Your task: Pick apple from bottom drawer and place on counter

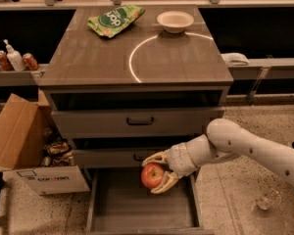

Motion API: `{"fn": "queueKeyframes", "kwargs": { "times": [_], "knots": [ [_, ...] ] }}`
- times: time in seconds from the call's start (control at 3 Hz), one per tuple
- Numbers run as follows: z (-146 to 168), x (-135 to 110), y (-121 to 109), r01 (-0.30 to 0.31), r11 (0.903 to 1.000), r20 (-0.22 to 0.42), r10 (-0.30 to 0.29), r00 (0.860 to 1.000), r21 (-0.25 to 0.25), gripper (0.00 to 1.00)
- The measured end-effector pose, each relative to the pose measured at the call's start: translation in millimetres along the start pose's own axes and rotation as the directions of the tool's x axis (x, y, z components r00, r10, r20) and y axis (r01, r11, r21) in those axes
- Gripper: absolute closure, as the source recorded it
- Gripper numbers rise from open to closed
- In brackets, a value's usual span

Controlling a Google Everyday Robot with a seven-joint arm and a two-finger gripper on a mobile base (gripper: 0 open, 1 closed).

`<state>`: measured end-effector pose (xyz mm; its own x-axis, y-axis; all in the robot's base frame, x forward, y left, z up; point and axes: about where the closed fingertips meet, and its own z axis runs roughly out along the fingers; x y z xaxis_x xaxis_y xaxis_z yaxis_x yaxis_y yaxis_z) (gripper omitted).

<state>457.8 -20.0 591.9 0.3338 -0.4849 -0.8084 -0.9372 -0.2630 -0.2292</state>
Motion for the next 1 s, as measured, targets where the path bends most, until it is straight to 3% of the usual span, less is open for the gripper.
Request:
{"fn": "queueKeyframes", "kwargs": {
  "times": [0.33, 0.67, 1.0],
  "knots": [
    [-59.4, -28.8, -1.7, -0.005, 0.9975, 0.000, 0.005, 1.000, 0.071, 1.00],
    [-124.9, -46.8, -14.7, -0.026, 0.9867, -0.005, 0.027, 1.000, 0.160, 1.00],
    [-183.5, -48.7, -45.1, -0.035, 0.9635, -0.004, 0.037, 0.999, 0.265, 1.00]
  ]
}}
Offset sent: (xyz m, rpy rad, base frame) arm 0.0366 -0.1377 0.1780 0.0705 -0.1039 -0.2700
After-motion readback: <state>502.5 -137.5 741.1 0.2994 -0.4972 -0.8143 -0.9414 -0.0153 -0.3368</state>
